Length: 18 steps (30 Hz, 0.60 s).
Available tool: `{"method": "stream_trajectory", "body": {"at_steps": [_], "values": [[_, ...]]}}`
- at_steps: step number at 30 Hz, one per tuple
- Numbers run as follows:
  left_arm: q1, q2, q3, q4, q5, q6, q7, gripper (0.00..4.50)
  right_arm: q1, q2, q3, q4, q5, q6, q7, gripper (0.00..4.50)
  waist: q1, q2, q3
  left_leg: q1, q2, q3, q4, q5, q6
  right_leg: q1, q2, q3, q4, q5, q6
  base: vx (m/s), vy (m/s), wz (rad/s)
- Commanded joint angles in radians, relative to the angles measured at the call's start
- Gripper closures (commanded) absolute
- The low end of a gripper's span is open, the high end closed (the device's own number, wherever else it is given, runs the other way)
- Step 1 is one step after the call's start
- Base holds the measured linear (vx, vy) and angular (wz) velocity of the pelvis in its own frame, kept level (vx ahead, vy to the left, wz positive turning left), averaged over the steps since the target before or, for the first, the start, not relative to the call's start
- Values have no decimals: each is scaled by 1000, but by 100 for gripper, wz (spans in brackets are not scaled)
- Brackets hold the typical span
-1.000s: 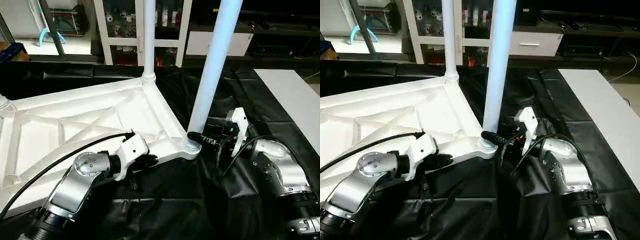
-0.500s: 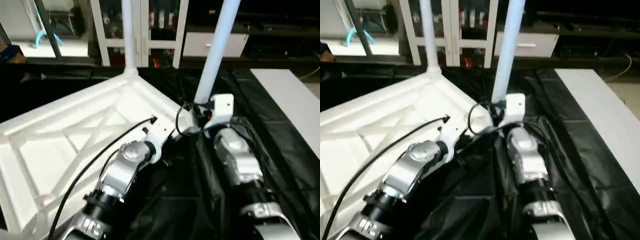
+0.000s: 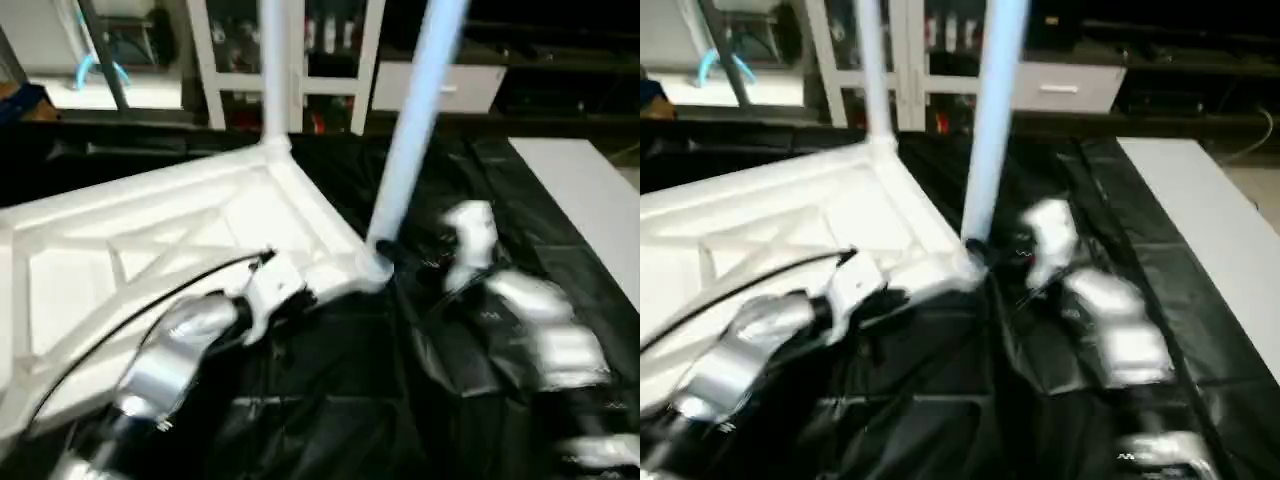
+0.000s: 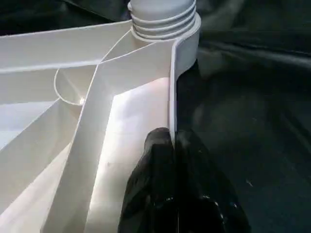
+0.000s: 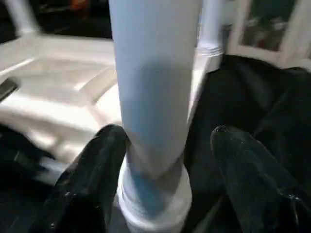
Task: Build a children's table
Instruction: Rotate leg to tighten
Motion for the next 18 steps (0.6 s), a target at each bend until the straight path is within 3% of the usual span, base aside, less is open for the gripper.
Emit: {"method": "stream_trajectory", "body": {"at_steps": [1,5,6,10,18], "values": [[4,-14,9,-50,-56,-30,-26,450,6,-19,1,1,2,1,45,123,0,-4,-57,30,3,3,-48,-56,56,43,-43,18,-64,328,-229,0,0,0],[3,-16,2,-58,-68,-34,-38,450,1,-12,6,10,6,-19,59,123,-1,-6,-59,31,4,3,-48,-53,60,41,-45,19,-65,305,-239,0,0,0],[3,-18,1,-60,-69,-36,-42,450,0,-9,8,7,28,-7,82,155,-1,-6,-61,32,4,3,-46,-36,66,41,-44,19,-62,326,-244,0,0,0],[7,-19,-1,-71,-84,-33,-60,450,-5,-2,16,12,51,-1,129,184,3,-6,-65,30,4,3,-43,-14,83,42,-43,18,-58,370,-247,0,0,0],[21,-20,-17,-92,-94,-25,-87,450,-51,11,22,113,0,-59,123,253,4,-7,-65,30,4,4,-42,-13,82,41,-45,17,-58,349,-254,0,0,0]]}}
